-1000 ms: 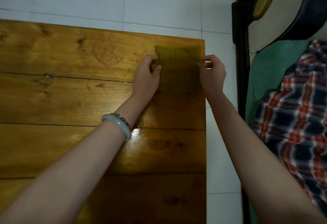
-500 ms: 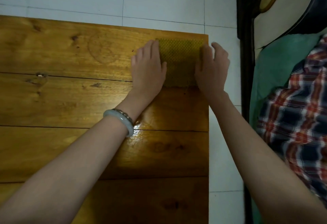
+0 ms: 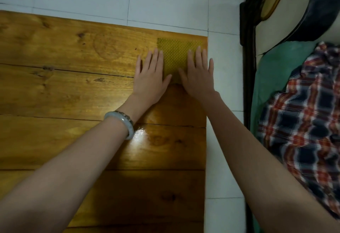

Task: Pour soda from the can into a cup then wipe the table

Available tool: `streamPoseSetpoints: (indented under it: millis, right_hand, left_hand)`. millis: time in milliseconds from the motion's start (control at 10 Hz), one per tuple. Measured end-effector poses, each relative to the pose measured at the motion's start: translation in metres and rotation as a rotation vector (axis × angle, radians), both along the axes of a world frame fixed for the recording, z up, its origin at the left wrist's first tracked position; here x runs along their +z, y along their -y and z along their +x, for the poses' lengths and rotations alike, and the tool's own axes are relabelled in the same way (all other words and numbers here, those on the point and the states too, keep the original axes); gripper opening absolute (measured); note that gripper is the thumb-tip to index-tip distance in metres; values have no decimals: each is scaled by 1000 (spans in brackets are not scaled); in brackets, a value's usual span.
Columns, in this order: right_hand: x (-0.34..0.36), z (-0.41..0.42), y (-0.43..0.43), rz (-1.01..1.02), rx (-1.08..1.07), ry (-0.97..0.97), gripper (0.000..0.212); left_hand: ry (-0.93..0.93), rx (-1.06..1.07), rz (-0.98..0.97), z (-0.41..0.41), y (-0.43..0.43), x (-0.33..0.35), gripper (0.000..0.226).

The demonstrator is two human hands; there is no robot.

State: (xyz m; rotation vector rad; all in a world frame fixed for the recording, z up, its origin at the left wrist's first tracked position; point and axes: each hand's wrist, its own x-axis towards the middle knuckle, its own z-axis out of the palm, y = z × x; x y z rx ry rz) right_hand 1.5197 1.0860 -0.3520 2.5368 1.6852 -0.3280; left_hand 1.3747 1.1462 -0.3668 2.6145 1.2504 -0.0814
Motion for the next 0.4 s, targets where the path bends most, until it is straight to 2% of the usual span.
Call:
streamPoseSetpoints:
  millis: [100,400]
  right_hand:
    - [44,-26,12,31,54,-53,57]
    - [210,-132,93,140,342,-181,51]
  left_hand:
    - [20,24,-25,-31,21,34,71]
    - [51,203,26,-177,136,203,76]
